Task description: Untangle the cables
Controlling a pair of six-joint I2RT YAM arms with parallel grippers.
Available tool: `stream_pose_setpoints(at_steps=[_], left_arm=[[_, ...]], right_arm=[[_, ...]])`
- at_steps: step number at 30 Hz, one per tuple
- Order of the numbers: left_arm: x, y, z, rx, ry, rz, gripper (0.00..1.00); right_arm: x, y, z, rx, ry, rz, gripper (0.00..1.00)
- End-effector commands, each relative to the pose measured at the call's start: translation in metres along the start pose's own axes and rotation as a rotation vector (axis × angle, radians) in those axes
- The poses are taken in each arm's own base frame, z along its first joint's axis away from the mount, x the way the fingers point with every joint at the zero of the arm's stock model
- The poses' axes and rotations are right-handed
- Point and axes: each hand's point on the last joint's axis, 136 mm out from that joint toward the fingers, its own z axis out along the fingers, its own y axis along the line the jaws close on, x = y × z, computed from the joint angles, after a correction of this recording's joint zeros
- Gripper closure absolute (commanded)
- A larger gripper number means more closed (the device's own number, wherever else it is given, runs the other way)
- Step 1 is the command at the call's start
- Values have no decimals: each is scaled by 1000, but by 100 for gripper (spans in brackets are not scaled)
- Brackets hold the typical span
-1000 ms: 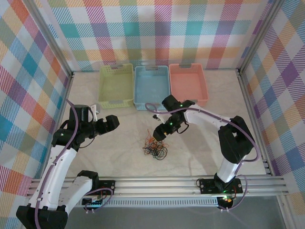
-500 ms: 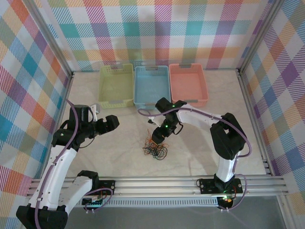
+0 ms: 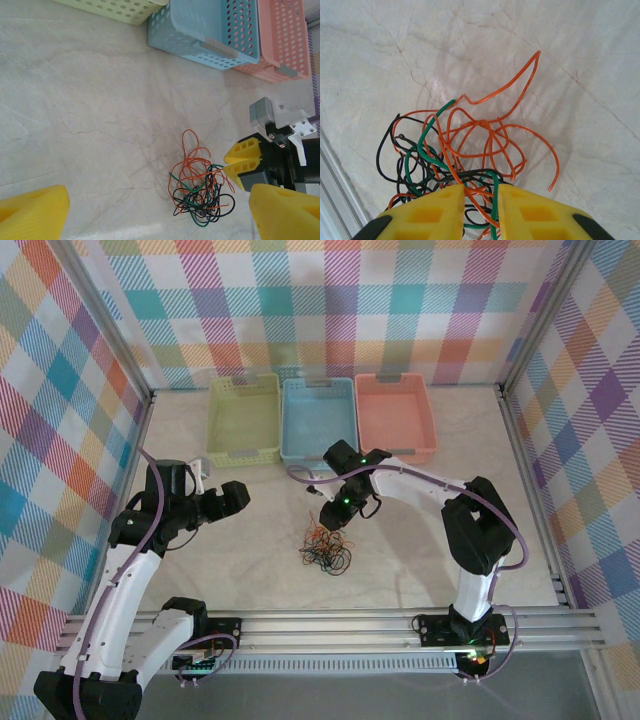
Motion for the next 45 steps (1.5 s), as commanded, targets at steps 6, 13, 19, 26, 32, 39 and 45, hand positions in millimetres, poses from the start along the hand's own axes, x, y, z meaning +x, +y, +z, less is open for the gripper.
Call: stream_pose_setpoints(at_steps=[6, 13, 19, 26, 32, 39, 45], left_arm=[[-1, -5, -1, 8, 17, 2, 7], [-4, -11, -3, 33, 11, -18, 7], [-4, -12, -1, 47, 12, -40, 7], [-4, -17, 1, 78, 13, -68, 7], [-3, -17, 7, 102, 0, -104, 7], [3, -12, 17, 92, 35, -115, 7], [4, -12, 20, 95, 44, -116, 7]], right_arm=[[-8, 3, -2, 9, -52, -36, 88], [-8, 3, -1, 3, -52, -39, 58], [-4, 5, 4, -7, -32, -56, 58], [-11, 18, -5, -49, -139, -136, 50], [-17, 25, -17, -46, -222, -180, 41], [-5, 13, -8, 3, -168, -198, 40], [3, 1, 7, 34, -93, -179, 45]])
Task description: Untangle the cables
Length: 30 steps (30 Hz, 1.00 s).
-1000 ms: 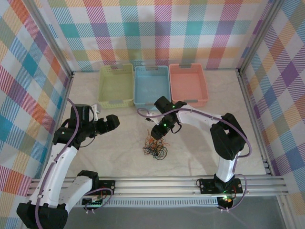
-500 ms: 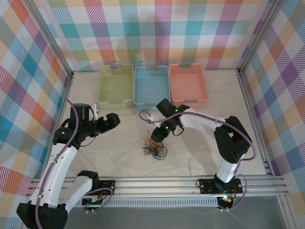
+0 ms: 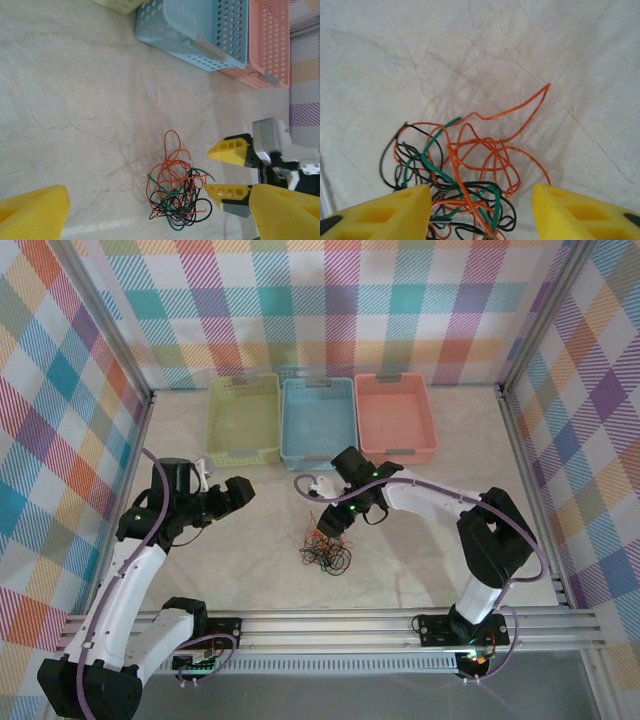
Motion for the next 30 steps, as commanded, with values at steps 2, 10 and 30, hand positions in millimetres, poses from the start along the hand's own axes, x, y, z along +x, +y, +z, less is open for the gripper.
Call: stream_pose_setpoints(at_steps=[2, 10, 30], left_arm=[[4, -4, 3, 28, 17, -4, 7], [4, -4, 5, 28, 20, -6, 7], [22, -7, 40, 51, 96, -9, 10]], right_arm=[[11, 0, 10, -7, 66, -18, 46], [11, -3, 13, 9, 76, -12, 56], [-27, -39, -30, 172, -269, 112, 100]])
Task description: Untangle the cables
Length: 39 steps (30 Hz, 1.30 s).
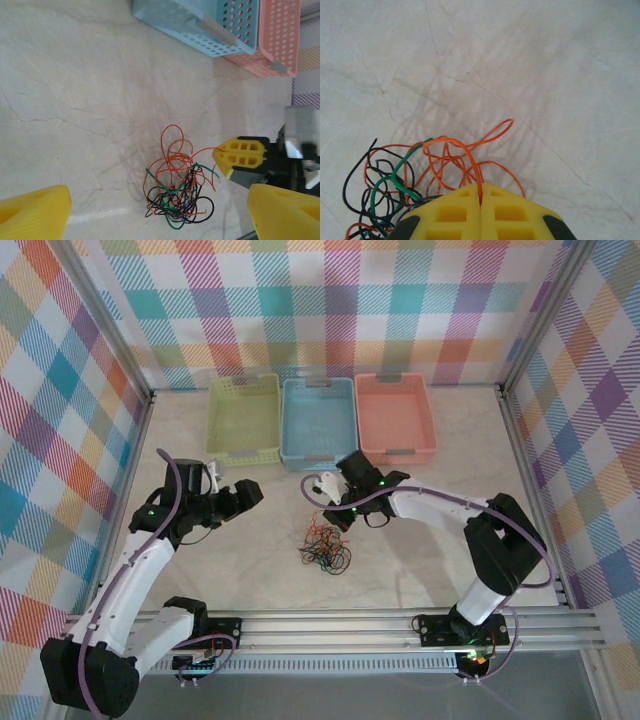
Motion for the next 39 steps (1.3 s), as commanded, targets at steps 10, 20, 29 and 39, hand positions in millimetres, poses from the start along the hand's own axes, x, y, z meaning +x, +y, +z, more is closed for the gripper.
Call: stream_pose_setpoints(at_steps=[10, 20, 29, 39], left_arm=[[42, -27, 57, 13, 177, 101, 22], [76, -24, 103, -78, 324, 139, 27], [96, -27, 135, -96, 372, 87, 39], [105, -29, 148, -121, 387, 103, 54]], right_arm=[[-1, -54, -9, 88, -121, 279, 100], [7, -58, -6, 93, -128, 310, 100], [10, -58, -2, 85, -116, 314, 100], [12, -58, -1, 82, -108, 314, 100]])
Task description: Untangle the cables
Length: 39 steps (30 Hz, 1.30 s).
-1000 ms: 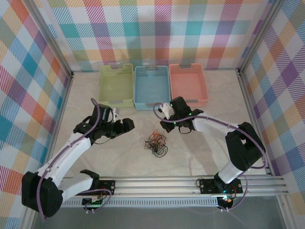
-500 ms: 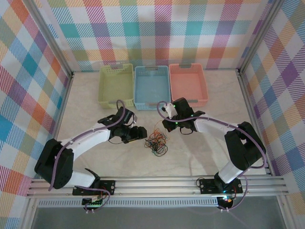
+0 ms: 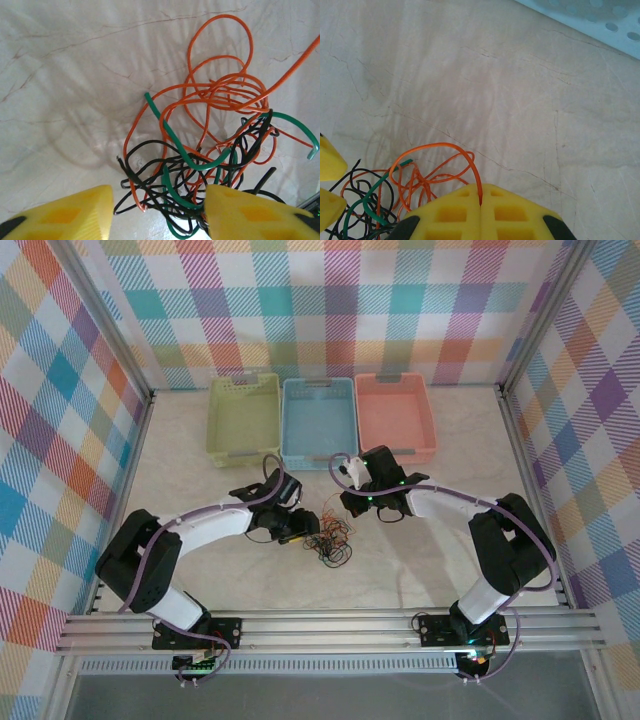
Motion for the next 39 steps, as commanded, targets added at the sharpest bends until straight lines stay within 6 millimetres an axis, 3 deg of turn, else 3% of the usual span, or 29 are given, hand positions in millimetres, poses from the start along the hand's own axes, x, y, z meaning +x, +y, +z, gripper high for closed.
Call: stream_pose_setpoints(at_steps=[1, 7, 12, 32, 36, 39], left_arm=[[-5, -9, 1, 4, -20, 10, 56], [-3, -6, 1, -8, -21, 13, 85], [0, -1, 1, -25, -20, 20, 100], [4, 16, 5, -70, -26, 39, 100], [7, 17, 2, -69, -25, 48, 100], [6, 4, -7, -27, -22, 96, 100]], right_arm=[[3, 1, 4, -14, 6, 12, 100], [2, 0, 3, -8, 0, 11, 100], [-1, -4, -2, 20, -36, 3, 100], [-37, -9, -85, 170, -496, -43, 100], [-37, -8, -87, 161, -514, -41, 100], [-35, -8, -78, 148, -475, -33, 100]])
